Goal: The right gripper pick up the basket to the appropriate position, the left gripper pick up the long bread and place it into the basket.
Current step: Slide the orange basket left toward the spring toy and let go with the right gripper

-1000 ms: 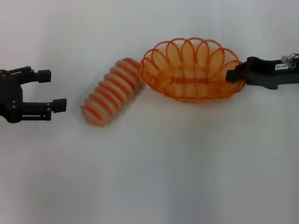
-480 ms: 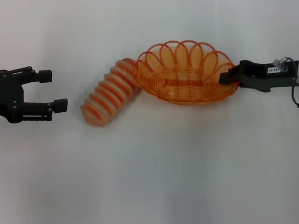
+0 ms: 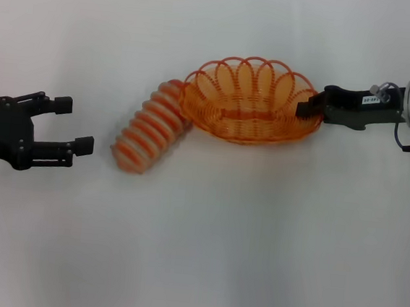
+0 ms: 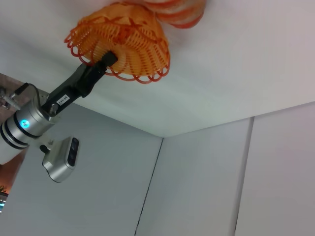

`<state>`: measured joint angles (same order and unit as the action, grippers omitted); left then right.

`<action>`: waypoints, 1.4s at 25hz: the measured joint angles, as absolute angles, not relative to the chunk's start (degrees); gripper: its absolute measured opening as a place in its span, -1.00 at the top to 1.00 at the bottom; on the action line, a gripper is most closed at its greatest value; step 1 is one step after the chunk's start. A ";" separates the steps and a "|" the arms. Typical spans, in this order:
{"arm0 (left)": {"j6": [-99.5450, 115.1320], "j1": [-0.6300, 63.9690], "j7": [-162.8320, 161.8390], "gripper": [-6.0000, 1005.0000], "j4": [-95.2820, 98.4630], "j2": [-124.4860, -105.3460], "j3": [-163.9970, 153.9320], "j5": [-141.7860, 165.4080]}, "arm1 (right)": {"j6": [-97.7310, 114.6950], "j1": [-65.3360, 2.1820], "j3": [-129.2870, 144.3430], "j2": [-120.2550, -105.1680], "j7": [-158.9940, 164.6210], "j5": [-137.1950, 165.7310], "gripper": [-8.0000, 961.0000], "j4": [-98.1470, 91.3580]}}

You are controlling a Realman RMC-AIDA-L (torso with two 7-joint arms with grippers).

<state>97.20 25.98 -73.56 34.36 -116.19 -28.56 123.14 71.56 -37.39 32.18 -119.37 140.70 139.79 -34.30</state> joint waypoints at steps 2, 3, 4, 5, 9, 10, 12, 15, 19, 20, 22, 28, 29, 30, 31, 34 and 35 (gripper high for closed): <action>97.20 25.91 -73.55 -0.74 34.36 -116.19 -28.56 123.14 | 71.56 -37.10 32.39 -119.36 140.61 138.77 0.77 -34.11; 97.20 25.85 -73.53 -0.74 34.37 -116.17 -28.56 123.14 | 71.56 -36.84 32.50 -119.36 140.59 138.32 0.77 -34.10; 97.21 25.82 -73.51 -0.74 34.36 -116.16 -28.56 123.14 | 71.56 -36.66 32.53 -119.35 140.57 138.07 0.77 -34.10; 97.21 25.79 -73.49 -0.74 34.37 -116.15 -28.56 123.14 | 71.56 -36.51 32.53 -119.36 140.55 137.98 0.77 -34.10; 97.28 25.76 -73.41 -0.74 34.45 -116.13 -28.56 123.14 | 71.56 -36.29 32.41 -119.35 140.54 137.90 0.77 -33.72; 97.36 25.75 -73.39 -0.74 34.46 -116.12 -28.56 123.14 | 71.56 -36.29 32.41 -119.35 140.54 137.90 0.77 -33.56; 97.48 25.75 -73.38 -0.74 34.50 -116.11 -28.56 123.14 | 71.57 -36.29 32.44 -119.35 140.53 137.90 0.77 -33.42; 97.57 25.73 -73.38 -0.74 34.53 -116.08 -28.56 123.14 | 71.57 -36.29 32.49 -119.35 140.53 137.90 0.77 -33.41; 97.69 25.64 -73.38 -0.73 34.54 -115.96 -28.56 123.14 | 72.00 -36.24 32.37 -119.36 139.75 137.90 0.77 -33.32; 97.71 25.64 -73.38 -0.73 34.54 -115.94 -28.56 123.14 | 72.14 -36.23 32.33 -119.35 139.47 137.90 0.77 -33.26; 97.86 25.64 -73.38 -0.73 34.54 -115.85 -28.56 123.14 | 72.24 -36.22 32.33 -119.36 139.26 137.88 0.78 -33.09; 98.25 25.50 -73.38 -0.73 35.15 -115.82 -28.56 123.14 | 72.33 -36.02 32.00 -119.36 139.22 137.81 0.78 -32.68; 98.25 25.50 -73.38 -0.73 35.15 -115.82 -28.56 123.14 | 72.33 -36.02 32.00 -119.36 139.22 137.81 0.76 -32.68; 98.26 25.44 -73.39 -0.73 35.35 -115.88 -28.56 123.14 | 72.36 -36.00 32.00 -119.36 139.22 137.79 0.75 -32.68; 98.28 25.42 -73.38 -0.73 35.48 -115.91 -28.56 123.14 | 72.38 -35.97 31.99 -119.36 139.22 137.63 0.73 -32.68; 98.38 25.30 -73.38 -0.73 35.79 -116.01 -28.56 123.13 | 72.40 -35.76 32.14 -119.36 139.22 136.75 0.68 -32.68; 98.40 25.26 -73.38 -0.73 35.82 -116.03 -28.56 123.13 | 72.42 -35.65 32.22 -119.36 139.22 136.39 0.67 -32.66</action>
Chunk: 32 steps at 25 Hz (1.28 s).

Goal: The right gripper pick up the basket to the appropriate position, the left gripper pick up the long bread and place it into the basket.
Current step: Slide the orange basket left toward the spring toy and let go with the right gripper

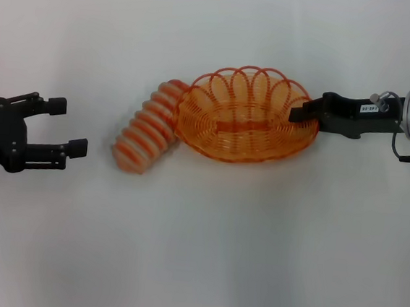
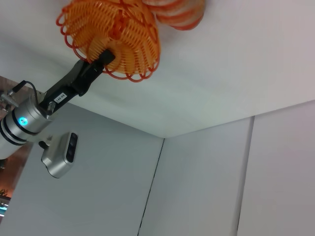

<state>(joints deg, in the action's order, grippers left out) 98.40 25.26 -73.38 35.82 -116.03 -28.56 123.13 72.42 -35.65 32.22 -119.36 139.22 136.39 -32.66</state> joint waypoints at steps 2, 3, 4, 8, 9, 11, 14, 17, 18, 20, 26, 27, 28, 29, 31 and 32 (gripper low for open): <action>98.41 25.18 -73.39 -0.73 35.83 -116.04 -28.56 123.13 | 72.42 -35.50 32.42 -119.36 139.22 135.92 0.63 -32.62; 98.42 25.15 -73.39 -0.73 35.83 -116.05 -28.56 123.14 | 72.44 -35.46 32.47 -119.36 139.22 135.79 0.62 -32.62; 98.42 25.12 -73.39 -0.72 35.84 -116.05 -28.56 123.14 | 72.50 -35.42 32.50 -119.36 139.22 135.71 0.60 -32.61; 98.45 25.06 -73.39 -0.72 35.86 -116.03 -28.56 123.13 | 72.89 -35.37 32.52 -119.36 139.22 135.54 0.54 -32.61; 98.48 25.06 -73.39 -0.72 35.86 -116.01 -28.56 123.14 | 73.03 -35.36 32.40 -119.36 139.23 135.52 0.52 -32.58; 98.53 25.05 -73.39 -0.72 35.86 -116.00 -28.56 123.13 | 73.33 -35.32 32.12 -119.39 139.24 135.44 0.49 -32.32; 98.57 25.05 -73.39 -0.72 35.86 -116.00 -28.67 123.13 | 73.69 -34.98 32.01 -119.44 139.16 134.82 0.41 -31.84; 98.70 25.04 -73.39 -0.72 35.86 -116.01 -28.74 123.13 | 74.00 -34.23 32.22 -119.45 139.07 133.67 0.23 -31.81; 98.76 25.04 -73.39 -0.72 35.86 -116.01 -28.74 123.13 | 74.14 -34.01 32.22 -119.45 139.04 133.45 0.17 -31.89; 98.98 25.04 -73.39 -0.72 35.86 -116.02 -28.74 123.13 | 74.50 -33.60 32.08 -119.45 139.01 133.24 0.06 -32.14; 99.24 25.34 -73.35 -0.71 35.86 -116.02 -28.75 123.13 | 75.43 -32.10 31.85 -119.15 138.22 132.18 -0.19 -32.59; 99.26 25.39 -73.34 -0.71 35.86 -116.03 -28.74 123.13 | 75.74 -31.75 31.80 -119.04 138.03 131.85 -0.21 -32.87; 99.28 25.42 -73.34 -0.71 35.86 -116.04 -28.74 123.13 | 76.05 -31.30 31.76 -118.95 137.86 131.59 -0.23 -33.36; 99.33 25.47 -73.34 -0.71 35.86 -116.06 -28.74 123.13 | 76.38 -30.81 31.71 -118.86 137.66 131.30 -0.24 -34.12; 99.53 25.57 -73.32 -0.71 35.86 -116.10 -28.74 123.02 | 77.06 -29.85 31.70 -118.91 137.53 130.72 -0.24 -35.99; 99.64 25.60 -73.32 -0.71 35.86 -116.10 -28.74 122.91 | 77.49 -29.39 31.65 -118.95 137.51 130.52 -0.24 -37.12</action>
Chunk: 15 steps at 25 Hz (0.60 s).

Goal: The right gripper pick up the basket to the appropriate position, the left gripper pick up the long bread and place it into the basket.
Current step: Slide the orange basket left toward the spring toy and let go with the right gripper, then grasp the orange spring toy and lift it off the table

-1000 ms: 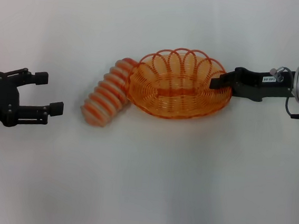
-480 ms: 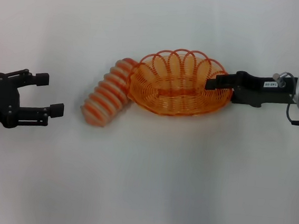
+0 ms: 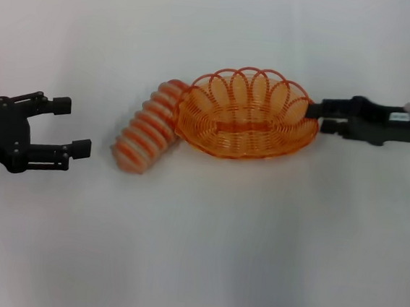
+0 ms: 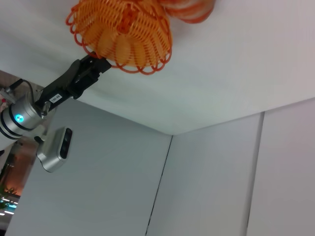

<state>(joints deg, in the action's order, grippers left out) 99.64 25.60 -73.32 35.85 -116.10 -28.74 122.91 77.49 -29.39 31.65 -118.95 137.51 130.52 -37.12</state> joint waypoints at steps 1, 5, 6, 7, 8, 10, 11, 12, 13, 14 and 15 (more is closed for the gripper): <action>99.78 25.66 -73.32 -0.71 35.86 -116.10 -28.73 122.79 | 78.67 -28.44 31.25 -119.00 137.51 130.13 -0.24 -39.30; 99.96 25.98 -73.42 -0.71 35.86 -116.33 -28.43 122.63 | 80.04 -27.03 30.56 -118.66 137.05 128.53 -0.25 -41.44; 99.96 26.00 -73.44 -0.71 35.86 -116.39 -28.38 122.63 | 80.59 -26.49 30.11 -118.42 136.23 127.24 -0.25 -41.89; 99.96 26.02 -73.45 -0.71 35.82 -116.44 -28.30 122.63 | 81.24 -25.97 29.62 -118.13 135.17 125.73 -0.25 -42.12; 99.96 26.05 -73.48 -0.71 35.74 -116.51 -28.22 122.62 | 81.84 -25.50 29.08 -117.78 134.03 124.33 -0.25 -42.28; 99.96 26.09 -73.63 -0.71 35.53 -116.64 -27.91 122.56 | 83.38 -24.70 27.87 -116.95 131.22 120.97 -0.25 -42.35; 99.96 26.10 -73.72 -0.71 35.44 -116.76 -27.61 122.49 | 84.19 -24.32 27.21 -116.49 129.71 119.44 -0.25 -42.38; 99.94 26.11 -73.76 -0.70 35.40 -116.85 -27.46 122.46 | 84.83 -24.06 26.70 -116.15 128.32 118.45 -0.25 -42.40; 99.83 26.11 -73.95 -0.70 35.35 -116.97 -27.24 122.42 | 85.45 -23.83 26.20 -115.82 126.76 117.60 -0.25 -42.40; 99.69 26.11 -74.17 -0.70 35.26 -117.07 -27.16 122.37 | 86.28 -23.61 25.60 -115.53 124.73 116.67 -0.25 -42.41; 99.56 26.11 -74.52 -0.70 35.05 -117.11 -27.13 122.19 | 87.21 -23.43 25.03 -115.31 122.51 115.88 -0.25 -42.42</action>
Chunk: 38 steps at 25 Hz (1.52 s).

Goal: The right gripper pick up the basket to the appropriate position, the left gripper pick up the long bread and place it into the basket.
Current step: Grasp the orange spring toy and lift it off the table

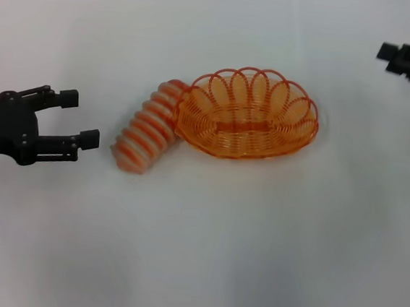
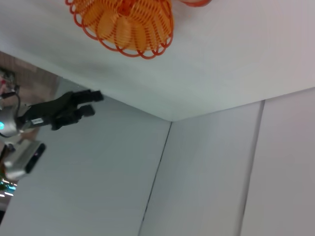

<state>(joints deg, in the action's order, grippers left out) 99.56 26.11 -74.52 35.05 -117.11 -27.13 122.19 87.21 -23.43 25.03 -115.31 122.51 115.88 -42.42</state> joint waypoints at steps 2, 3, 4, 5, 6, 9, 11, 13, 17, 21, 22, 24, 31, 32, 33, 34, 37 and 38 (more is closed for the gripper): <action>99.38 26.11 -75.21 -0.70 34.31 -117.15 -26.84 121.72 | 89.79 -23.20 23.74 -115.00 117.72 114.45 -0.25 -42.48; 99.38 26.11 -75.60 -0.70 33.86 -117.16 -26.45 121.47 | 91.60 -23.09 22.95 -114.85 114.61 113.66 -0.25 -42.52; 99.39 26.11 -76.04 -0.70 33.60 -117.16 -26.13 121.33 | 93.28 -22.97 22.39 -114.73 112.06 112.98 -0.25 -42.56; 99.39 26.11 -76.55 -0.70 33.42 -117.16 -25.87 121.24 | 95.40 -22.80 21.75 -114.57 109.00 112.21 -0.25 -42.62; 99.40 26.18 -77.39 -0.70 33.29 -117.16 -25.72 121.19 | 97.70 -22.57 21.08 -114.42 106.01 111.48 -0.25 -42.69; 99.44 26.46 -80.25 -0.70 33.17 -117.16 -25.67 121.10 | 102.06 -22.05 19.75 -114.22 99.77 110.75 -0.25 -43.34; 99.44 26.60 -81.44 -0.70 33.16 -117.16 -25.66 121.10 | 104.56 -21.61 19.42 -114.20 95.30 110.72 -0.26 -43.97; 99.62 27.00 -83.83 -0.70 33.14 -117.16 -25.66 121.10 | 106.39 -21.24 19.59 -114.19 90.96 110.87 -0.26 -44.34; 99.36 27.92 -87.35 -0.70 33.13 -117.14 -26.08 121.34 | 108.28 -20.73 20.09 -114.17 84.35 112.07 -0.26 -44.45; 97.34 28.76 -89.97 -0.69 33.15 -117.13 -27.29 121.68 | 109.07 -21.12 20.45 -114.17 80.41 115.07 -0.26 -44.48; 96.39 29.04 -90.98 -0.69 33.29 -117.03 -28.43 121.72 | 109.14 -21.21 20.73 -114.16 79.70 115.53 -0.26 -44.48; 94.46 29.58 -93.58 -0.69 33.58 -116.56 -30.92 121.77 | 109.23 -21.29 21.62 -114.16 78.88 115.82 -0.26 -44.51; 90.06 32.12 -108.04 -0.69 36.65 -114.27 -39.62 122.21 | 109.46 -21.85 23.17 -113.63 78.76 115.88 -0.26 -44.66; 89.98 32.43 -109.43 -0.69 37.30 -114.13 -40.24 122.67 | 109.49 -21.98 23.50 -113.45 78.76 115.90 -0.26 -44.66; 90.06 33.55 -112.48 -0.69 38.77 -113.88 -41.61 124.15 | 109.48 -22.15 23.95 -113.24 78.71 115.90 -0.26 -44.66; 90.45 34.32 -113.65 -0.69 39.28 -113.75 -42.12 125.05 | 109.43 -22.29 24.50 -113.10 78.48 116.00 -0.27 -44.66; 91.84 36.15 -115.06 -0.69 39.71 -113.45 -43.07 126.52 | 108.87 -23.02 26.24 -112.87 77.53 116.96 -0.27 -44.66; 92.49 36.93 -115.33 -0.68 39.81 -113.37 -43.35 126.96 | 108.55 -23.37 26.74 -112.93 77.30 117.76 -0.27 -44.66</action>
